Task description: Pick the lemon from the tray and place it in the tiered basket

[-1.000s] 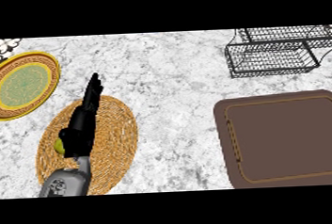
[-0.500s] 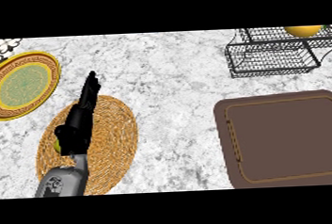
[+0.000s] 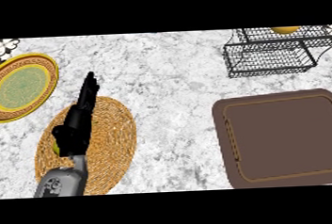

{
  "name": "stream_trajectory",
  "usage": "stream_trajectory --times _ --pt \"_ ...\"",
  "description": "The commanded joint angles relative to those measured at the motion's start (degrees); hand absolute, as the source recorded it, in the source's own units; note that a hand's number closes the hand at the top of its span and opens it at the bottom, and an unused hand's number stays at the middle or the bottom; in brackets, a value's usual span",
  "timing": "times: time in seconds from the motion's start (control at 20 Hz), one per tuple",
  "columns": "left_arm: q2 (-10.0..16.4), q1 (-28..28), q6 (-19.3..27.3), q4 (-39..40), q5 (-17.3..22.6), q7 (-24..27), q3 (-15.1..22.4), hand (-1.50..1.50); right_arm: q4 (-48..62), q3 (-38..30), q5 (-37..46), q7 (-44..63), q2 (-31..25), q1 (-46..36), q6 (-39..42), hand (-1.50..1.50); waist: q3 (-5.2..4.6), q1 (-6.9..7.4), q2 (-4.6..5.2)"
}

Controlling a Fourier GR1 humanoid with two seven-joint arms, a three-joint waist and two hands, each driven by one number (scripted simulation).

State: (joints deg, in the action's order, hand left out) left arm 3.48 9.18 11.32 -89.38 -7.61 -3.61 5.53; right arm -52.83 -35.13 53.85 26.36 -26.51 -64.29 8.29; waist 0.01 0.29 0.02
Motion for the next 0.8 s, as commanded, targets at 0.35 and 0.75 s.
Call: stream_trajectory --times 0.35,0.75 --pt "0.32 -1.71 0.34 0.21 0.47 0.80 -1.70 0.00 -7.87 -16.71 -14.09 -0.05 -11.82 11.88 4.41 -1.50 0.04 -2.14 -0.49" --pt "2.37 -1.18 -1.83 -1.34 1.92 -1.76 -3.20 0.00 -12.60 -31.92 -27.76 -10.58 -16.58 33.36 19.31 -1.50 0.09 -3.22 -0.60"
